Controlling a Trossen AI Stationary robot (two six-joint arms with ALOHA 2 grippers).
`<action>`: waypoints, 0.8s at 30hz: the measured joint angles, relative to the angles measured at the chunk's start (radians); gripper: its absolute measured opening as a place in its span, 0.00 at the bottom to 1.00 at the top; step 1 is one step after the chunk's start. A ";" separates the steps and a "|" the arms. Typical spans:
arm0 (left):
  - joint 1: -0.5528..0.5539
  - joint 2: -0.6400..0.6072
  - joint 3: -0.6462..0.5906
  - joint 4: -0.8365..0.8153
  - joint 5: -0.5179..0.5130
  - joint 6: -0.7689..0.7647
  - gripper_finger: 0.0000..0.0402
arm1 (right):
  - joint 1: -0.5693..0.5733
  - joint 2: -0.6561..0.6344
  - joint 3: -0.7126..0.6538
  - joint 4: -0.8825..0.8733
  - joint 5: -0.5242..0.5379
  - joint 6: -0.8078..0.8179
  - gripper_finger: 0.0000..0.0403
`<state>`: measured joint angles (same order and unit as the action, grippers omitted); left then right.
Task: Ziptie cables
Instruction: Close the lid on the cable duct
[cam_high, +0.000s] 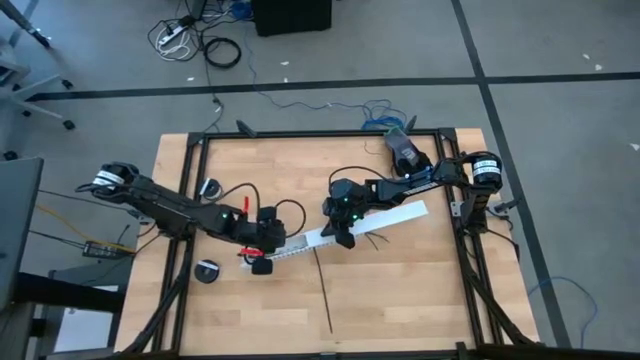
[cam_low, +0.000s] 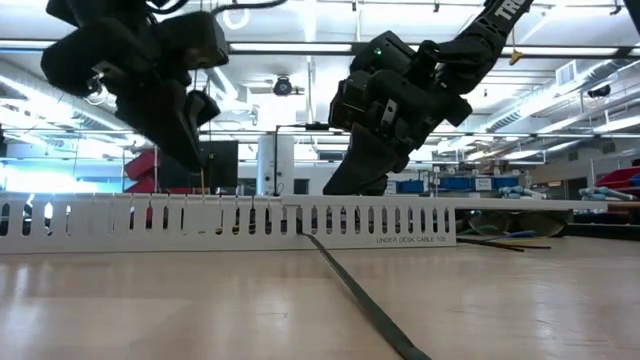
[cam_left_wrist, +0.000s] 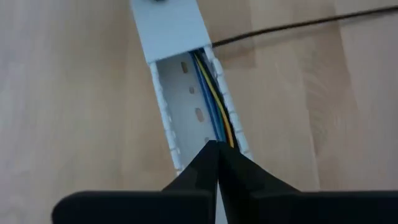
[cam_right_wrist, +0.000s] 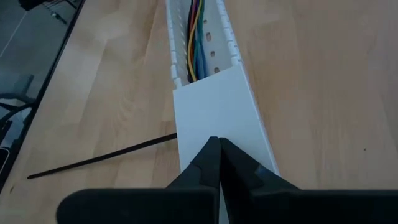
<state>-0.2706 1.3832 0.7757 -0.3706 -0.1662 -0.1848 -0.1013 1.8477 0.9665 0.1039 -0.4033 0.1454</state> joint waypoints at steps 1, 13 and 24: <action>0.001 0.014 0.000 0.008 0.008 -0.001 0.00 | 0.000 0.000 0.000 0.000 -0.001 -0.001 0.00; 0.043 0.100 0.000 0.045 0.033 0.015 0.00 | 0.000 0.000 0.000 -0.001 -0.005 -0.007 0.00; 0.076 0.230 0.003 0.132 0.115 0.017 0.00 | -0.002 0.000 0.000 -0.002 -0.026 -0.008 0.00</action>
<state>-0.1947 1.6127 0.7784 -0.2388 -0.0509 -0.1676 -0.1028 1.8473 0.9668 0.1017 -0.4293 0.1371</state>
